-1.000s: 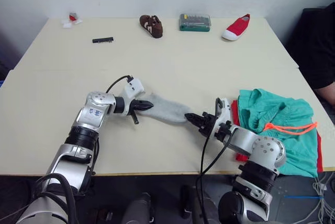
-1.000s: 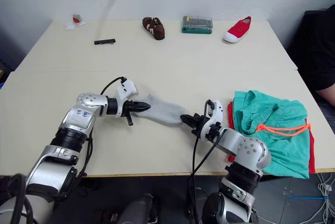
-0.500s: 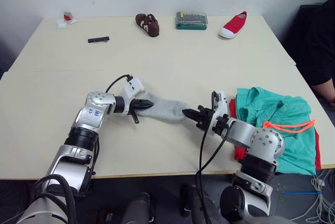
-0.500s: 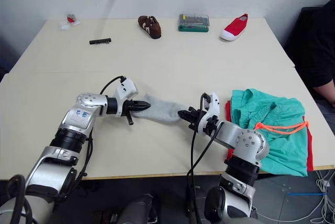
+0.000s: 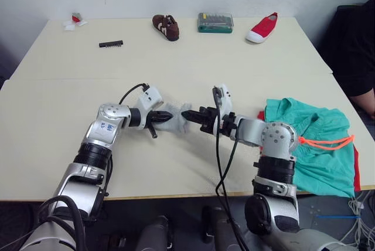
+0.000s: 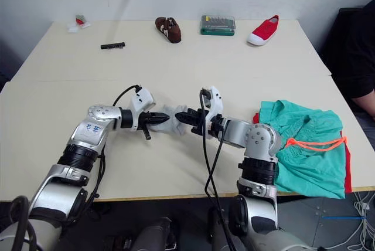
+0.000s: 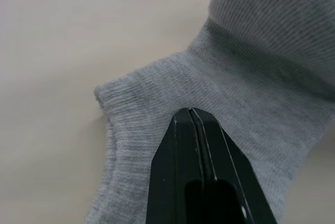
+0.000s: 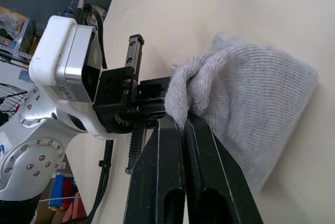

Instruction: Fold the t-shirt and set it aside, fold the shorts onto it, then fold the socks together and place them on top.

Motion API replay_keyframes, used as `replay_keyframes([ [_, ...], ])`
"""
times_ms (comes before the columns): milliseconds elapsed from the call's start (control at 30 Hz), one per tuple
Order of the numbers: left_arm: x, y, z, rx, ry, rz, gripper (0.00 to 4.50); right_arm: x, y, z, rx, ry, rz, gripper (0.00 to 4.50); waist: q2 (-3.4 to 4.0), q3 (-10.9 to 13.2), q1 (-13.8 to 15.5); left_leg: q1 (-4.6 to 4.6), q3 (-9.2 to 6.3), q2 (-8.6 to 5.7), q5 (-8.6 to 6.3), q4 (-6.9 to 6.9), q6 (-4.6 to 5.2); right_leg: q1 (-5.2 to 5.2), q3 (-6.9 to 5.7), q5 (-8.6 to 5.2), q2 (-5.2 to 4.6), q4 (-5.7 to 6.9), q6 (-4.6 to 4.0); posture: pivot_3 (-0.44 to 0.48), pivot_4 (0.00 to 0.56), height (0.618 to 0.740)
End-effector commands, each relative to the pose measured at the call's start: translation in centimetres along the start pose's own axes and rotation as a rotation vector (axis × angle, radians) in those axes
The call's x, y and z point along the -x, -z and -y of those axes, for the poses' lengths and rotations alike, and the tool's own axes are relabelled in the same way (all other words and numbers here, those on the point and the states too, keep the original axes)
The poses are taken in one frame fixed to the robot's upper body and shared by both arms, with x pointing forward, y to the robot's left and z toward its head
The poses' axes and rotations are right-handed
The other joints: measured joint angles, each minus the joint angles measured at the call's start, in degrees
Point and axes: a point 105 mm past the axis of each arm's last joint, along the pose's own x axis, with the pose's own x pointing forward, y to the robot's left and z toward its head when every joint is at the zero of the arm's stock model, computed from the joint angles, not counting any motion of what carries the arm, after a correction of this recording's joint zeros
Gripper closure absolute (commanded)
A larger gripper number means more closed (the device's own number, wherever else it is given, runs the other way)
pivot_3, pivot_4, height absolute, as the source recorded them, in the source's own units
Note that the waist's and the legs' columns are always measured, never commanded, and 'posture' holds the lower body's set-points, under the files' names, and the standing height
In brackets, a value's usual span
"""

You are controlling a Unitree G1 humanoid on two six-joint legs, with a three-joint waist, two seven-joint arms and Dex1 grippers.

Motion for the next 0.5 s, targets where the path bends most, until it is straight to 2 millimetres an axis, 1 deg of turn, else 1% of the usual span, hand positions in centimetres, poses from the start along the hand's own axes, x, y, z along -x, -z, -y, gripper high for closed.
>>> replay_keyframes([
  [33, 1.0, 0.1, -0.8, 0.001, -0.049, -0.003, 4.50, -1.3, -0.3, -0.7, 0.084, -0.018, 0.008, 4.47, 0.00, 0.0, -0.1, 0.00, 0.01, 0.00, 0.00, 0.00, 0.00, 0.00, 0.00, 0.00, 0.01, 0.00, 0.00, 0.000, 0.150, 0.740],
  [167, 1.3, 0.3, -0.8, 0.004, -0.057, -0.005, 4.50, -1.7, -0.5, -1.0, 0.096, -0.050, 0.014, 4.47, 0.01, 0.0, -0.1, 0.00, 0.00, 0.01, 0.00, -0.01, -0.01, -0.01, 0.00, 0.00, 0.03, 0.02, 0.00, 0.000, 0.150, 0.740],
  [367, 1.2, 0.5, -0.6, 0.011, -0.060, -0.007, 4.50, -2.6, -1.2, -2.7, 0.099, -0.126, 0.042, 4.47, 0.02, 0.0, -0.2, 0.00, 0.00, 0.01, -0.01, -0.02, -0.03, -0.01, -0.01, 0.00, 0.03, 0.02, 0.00, 0.000, 0.150, 0.740],
  [500, 0.9, 0.7, -0.5, 0.014, -0.061, -0.007, 4.50, -3.4, -1.0, -2.8, 0.116, -0.125, 0.027, 4.47, 0.02, 0.0, -0.2, 0.00, -0.02, 0.01, -0.01, -0.02, -0.06, -0.01, -0.02, 0.00, 0.03, 0.02, 0.00, 0.000, 0.150, 0.740],
])
